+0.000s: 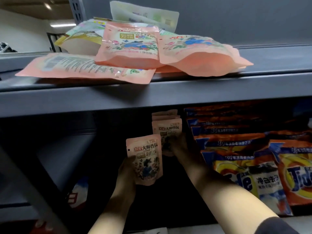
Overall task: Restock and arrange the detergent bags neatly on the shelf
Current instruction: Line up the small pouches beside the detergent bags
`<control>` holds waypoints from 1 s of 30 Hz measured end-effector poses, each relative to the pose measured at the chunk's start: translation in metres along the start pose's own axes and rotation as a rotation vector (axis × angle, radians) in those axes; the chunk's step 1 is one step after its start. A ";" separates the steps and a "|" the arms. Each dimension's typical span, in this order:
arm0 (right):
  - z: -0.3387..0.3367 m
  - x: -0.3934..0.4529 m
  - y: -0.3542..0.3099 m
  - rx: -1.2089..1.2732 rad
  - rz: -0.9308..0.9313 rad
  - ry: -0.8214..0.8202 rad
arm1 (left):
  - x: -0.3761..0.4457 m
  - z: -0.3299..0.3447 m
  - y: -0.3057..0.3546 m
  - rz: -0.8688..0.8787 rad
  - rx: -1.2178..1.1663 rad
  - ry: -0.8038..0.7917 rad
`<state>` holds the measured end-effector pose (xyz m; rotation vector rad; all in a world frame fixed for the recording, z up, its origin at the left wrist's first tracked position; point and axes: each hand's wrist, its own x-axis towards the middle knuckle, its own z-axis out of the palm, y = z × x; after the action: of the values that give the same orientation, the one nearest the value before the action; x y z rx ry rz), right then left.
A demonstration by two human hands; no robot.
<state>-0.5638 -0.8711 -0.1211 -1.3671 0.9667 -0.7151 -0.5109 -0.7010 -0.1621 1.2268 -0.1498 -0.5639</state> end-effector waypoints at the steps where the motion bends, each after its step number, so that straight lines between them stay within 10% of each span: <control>1: 0.000 0.001 0.004 -0.027 -0.041 0.001 | 0.001 0.000 0.000 -0.013 0.021 -0.023; 9: -0.032 -0.060 -0.003 -0.492 -0.373 -0.108 | 0.011 0.018 0.008 -0.067 0.036 -0.022; 14: -0.049 -0.069 0.008 -0.571 -0.202 -0.339 | 0.010 0.038 0.008 -0.028 0.070 -0.108; 30: -0.050 0.053 0.133 -0.589 -0.003 -0.026 | 0.027 0.070 -0.020 0.302 0.768 -0.109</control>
<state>-0.5995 -0.9266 -0.2577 -1.8804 1.2096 -0.4218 -0.5224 -0.7783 -0.1609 1.8703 -0.6787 -0.3063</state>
